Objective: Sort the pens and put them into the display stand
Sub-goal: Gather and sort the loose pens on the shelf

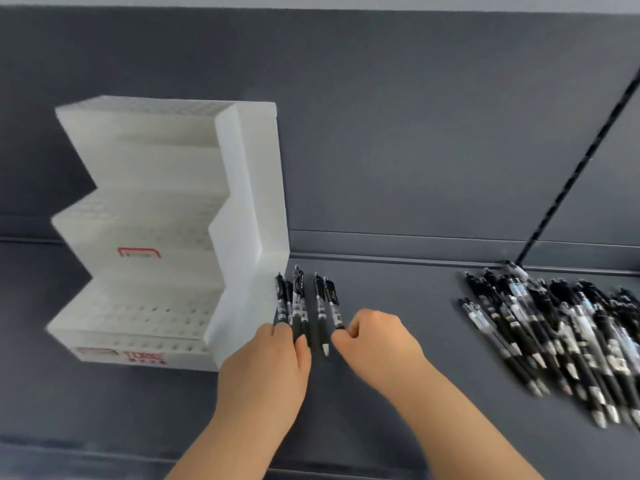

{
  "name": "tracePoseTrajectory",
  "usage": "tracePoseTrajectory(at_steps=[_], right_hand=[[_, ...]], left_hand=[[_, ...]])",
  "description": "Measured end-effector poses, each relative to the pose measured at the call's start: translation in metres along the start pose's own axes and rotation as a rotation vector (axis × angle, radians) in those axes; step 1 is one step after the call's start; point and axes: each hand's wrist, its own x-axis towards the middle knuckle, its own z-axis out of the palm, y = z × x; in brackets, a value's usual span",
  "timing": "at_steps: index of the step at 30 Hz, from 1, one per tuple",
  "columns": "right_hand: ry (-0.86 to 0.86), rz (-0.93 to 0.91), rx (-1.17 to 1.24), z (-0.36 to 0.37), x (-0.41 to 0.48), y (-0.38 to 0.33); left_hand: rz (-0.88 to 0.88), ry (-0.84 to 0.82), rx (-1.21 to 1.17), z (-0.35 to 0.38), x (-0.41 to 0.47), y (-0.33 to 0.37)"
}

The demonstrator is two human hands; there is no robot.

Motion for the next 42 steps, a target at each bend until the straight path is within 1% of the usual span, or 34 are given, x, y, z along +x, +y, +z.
tracePoseTrajectory(at_steps=[8, 10, 14, 16, 20, 23, 28, 33, 36, 42], right_hand=[[0.102, -0.014, -0.045, 0.027, 0.017, -0.028], [0.112, -0.004, -0.050, 0.027, 0.017, -0.028], [0.145, 0.002, -0.103, 0.015, 0.010, -0.023], [0.165, -0.005, -0.134, 0.009, 0.004, -0.019], [0.222, 0.008, -0.178, -0.007, -0.006, 0.001], [0.274, 0.023, -0.189, -0.023, -0.013, 0.025], [0.351, 0.053, -0.203, -0.055, -0.027, 0.080], [0.355, 0.088, -0.195, -0.094, -0.040, 0.143], [0.371, 0.118, -0.198, -0.119, -0.047, 0.180], [0.350, 0.124, -0.195, -0.156, -0.054, 0.235]], left_hand=[[0.084, -0.038, 0.058, 0.005, 0.013, -0.023], [0.098, -0.008, 0.075, 0.002, 0.015, -0.024], [0.142, 0.122, 0.082, -0.001, 0.020, -0.019], [0.194, 0.143, 0.108, -0.001, 0.024, -0.013], [0.274, 0.118, 0.114, 0.005, 0.029, 0.007], [0.334, 0.114, 0.071, 0.006, 0.029, 0.034], [0.379, 0.084, 0.024, 0.015, 0.028, 0.093], [0.419, 0.045, 0.082, 0.030, 0.020, 0.167], [0.422, 0.073, 0.081, 0.033, 0.016, 0.208], [0.411, 0.006, 0.103, 0.046, 0.011, 0.268]])
